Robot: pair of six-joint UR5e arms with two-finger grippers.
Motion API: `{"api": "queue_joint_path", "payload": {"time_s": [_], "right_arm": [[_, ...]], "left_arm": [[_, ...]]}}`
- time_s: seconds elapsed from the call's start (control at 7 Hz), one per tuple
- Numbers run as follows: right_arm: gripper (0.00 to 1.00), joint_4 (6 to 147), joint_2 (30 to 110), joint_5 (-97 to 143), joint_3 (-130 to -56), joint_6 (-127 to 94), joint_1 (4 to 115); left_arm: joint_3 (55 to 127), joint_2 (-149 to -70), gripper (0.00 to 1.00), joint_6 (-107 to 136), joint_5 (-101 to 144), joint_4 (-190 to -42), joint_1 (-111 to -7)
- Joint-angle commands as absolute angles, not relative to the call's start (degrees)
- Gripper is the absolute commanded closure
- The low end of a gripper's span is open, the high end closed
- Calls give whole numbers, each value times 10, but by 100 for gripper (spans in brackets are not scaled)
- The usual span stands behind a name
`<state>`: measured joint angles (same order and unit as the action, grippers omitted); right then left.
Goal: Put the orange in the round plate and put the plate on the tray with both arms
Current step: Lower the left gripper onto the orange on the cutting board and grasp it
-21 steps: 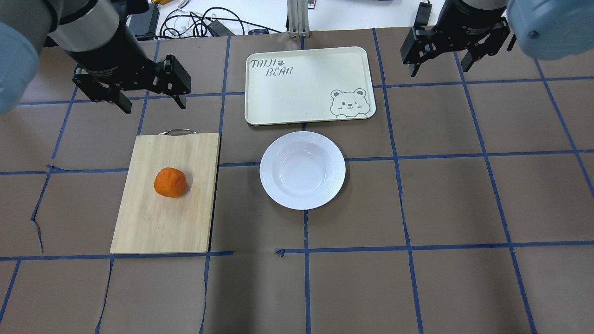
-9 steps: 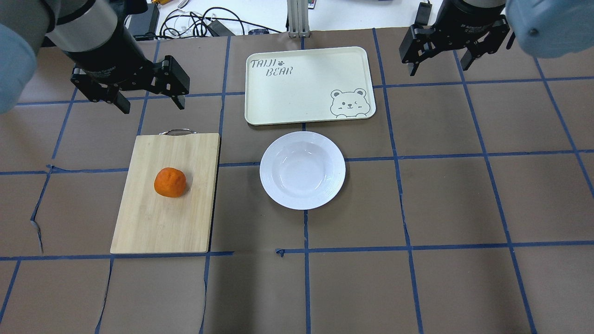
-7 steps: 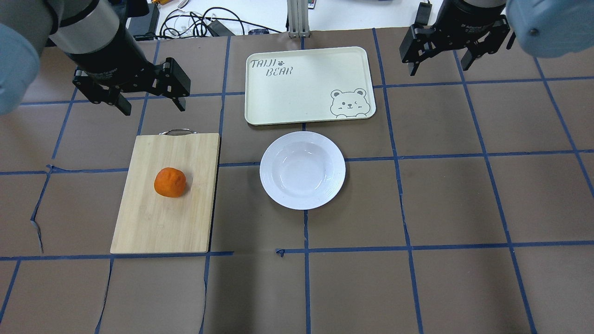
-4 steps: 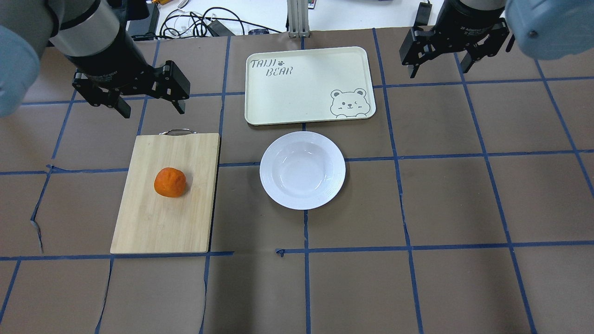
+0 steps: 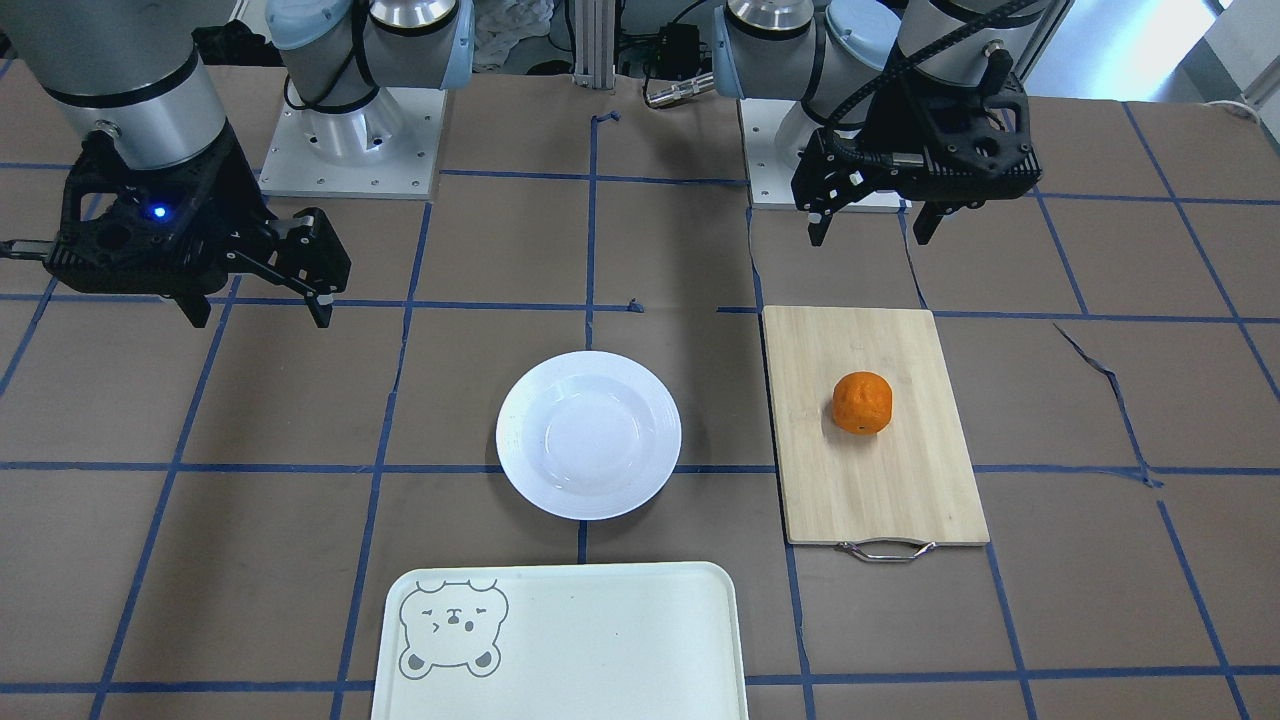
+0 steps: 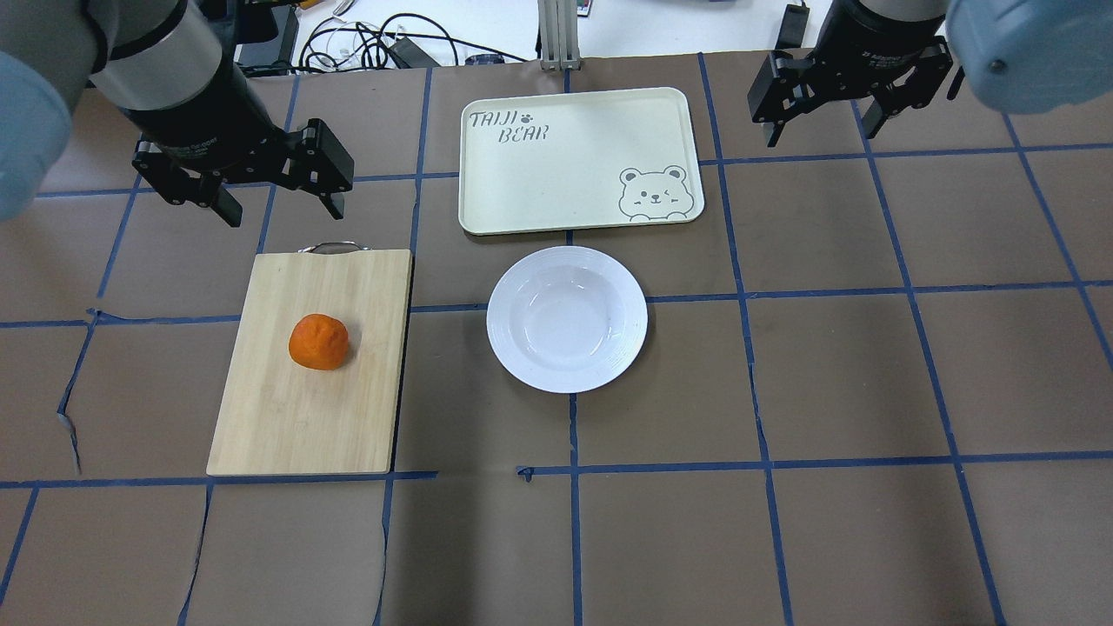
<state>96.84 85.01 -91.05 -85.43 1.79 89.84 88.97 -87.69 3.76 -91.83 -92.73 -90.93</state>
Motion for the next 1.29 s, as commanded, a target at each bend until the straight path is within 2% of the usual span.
{"api": "queue_joint_path", "payload": {"time_s": [0.0,0.29,0.57,0.86,1.0,1.14], "right_arm": [[0,969,850,-911,-854,18,897],[0,970,850,-911,-854,18,897],[0,968,850,-911,-853,18,897],[0,967,850,-911,-854,18,897],[0,966,850,-911,-854,18,897],[0,966,850,-911,-854,18,897]], "left_arm": [[889,-879,0,37,-917,-927,-907],[897,-896,0,37,-918,-937,-907],[966,-901,0,37,-920,-939,-887],[1073,-963,0,8,-929,-783,-868],[1108,-983,0,-10,-947,-728,-850],[1112,-999,0,-58,-1001,-723,-841]]}}
